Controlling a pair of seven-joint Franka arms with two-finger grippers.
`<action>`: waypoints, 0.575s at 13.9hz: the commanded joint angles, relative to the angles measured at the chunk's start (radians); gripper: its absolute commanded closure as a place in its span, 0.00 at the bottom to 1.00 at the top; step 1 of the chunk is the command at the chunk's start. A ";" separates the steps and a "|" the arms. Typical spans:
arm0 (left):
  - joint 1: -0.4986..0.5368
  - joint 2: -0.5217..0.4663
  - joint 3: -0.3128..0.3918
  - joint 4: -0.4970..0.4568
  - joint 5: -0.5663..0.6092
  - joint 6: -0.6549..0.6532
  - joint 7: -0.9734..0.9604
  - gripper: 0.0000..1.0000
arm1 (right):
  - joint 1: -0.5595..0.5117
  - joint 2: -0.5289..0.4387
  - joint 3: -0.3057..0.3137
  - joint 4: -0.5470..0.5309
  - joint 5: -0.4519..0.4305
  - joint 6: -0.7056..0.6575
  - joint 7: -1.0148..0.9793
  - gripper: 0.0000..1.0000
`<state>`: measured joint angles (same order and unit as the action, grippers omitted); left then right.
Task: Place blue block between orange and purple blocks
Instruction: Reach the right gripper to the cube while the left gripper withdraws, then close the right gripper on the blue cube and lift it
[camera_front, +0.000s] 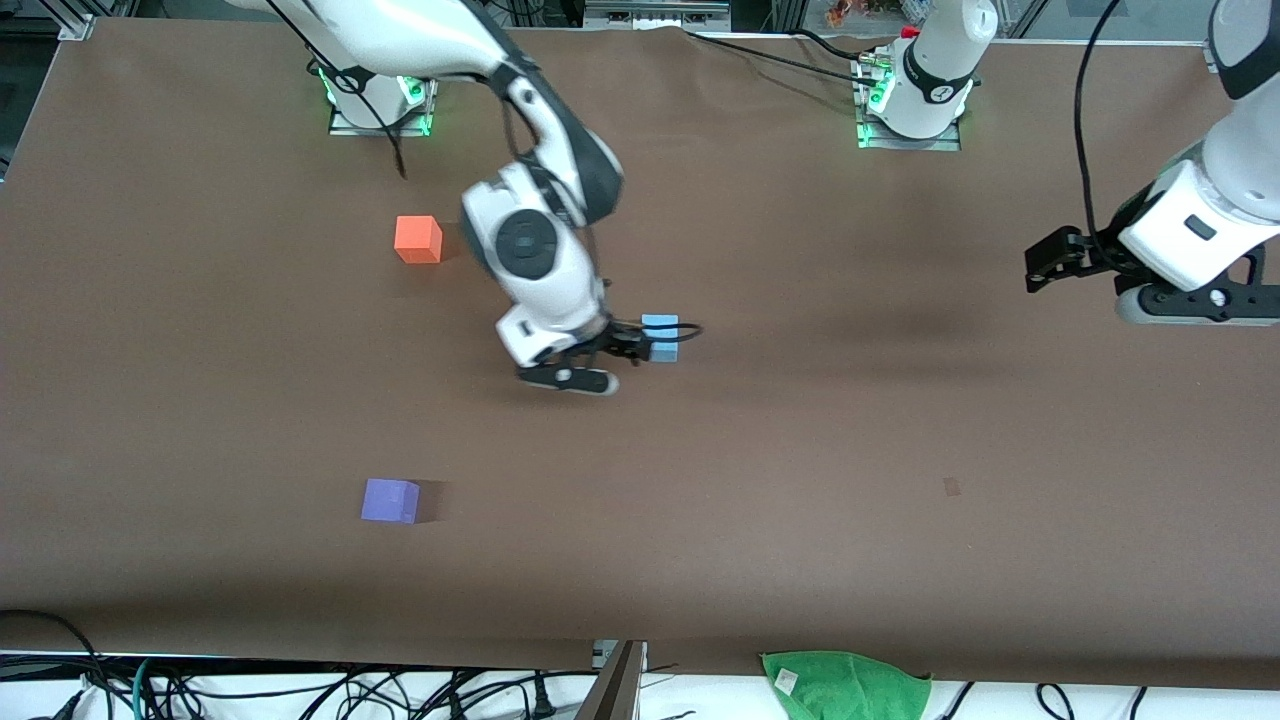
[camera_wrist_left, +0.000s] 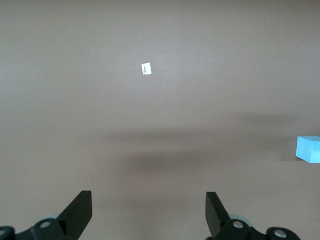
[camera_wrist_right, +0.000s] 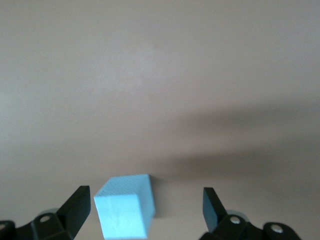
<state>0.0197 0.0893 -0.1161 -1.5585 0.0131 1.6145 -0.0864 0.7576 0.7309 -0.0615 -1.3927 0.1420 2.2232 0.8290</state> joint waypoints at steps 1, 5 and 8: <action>-0.018 -0.157 0.050 -0.221 -0.030 0.094 0.043 0.00 | 0.071 0.102 -0.017 0.080 -0.076 0.056 0.122 0.01; -0.029 -0.139 0.056 -0.197 -0.018 0.038 0.068 0.00 | 0.114 0.128 -0.017 0.066 -0.140 0.099 0.176 0.00; -0.029 -0.129 0.049 -0.184 -0.016 0.018 0.059 0.00 | 0.143 0.137 -0.018 0.026 -0.144 0.101 0.216 0.01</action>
<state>0.0065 -0.0420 -0.0778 -1.7529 -0.0030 1.6499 -0.0472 0.8715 0.8589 -0.0668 -1.3555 0.0199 2.3262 0.9988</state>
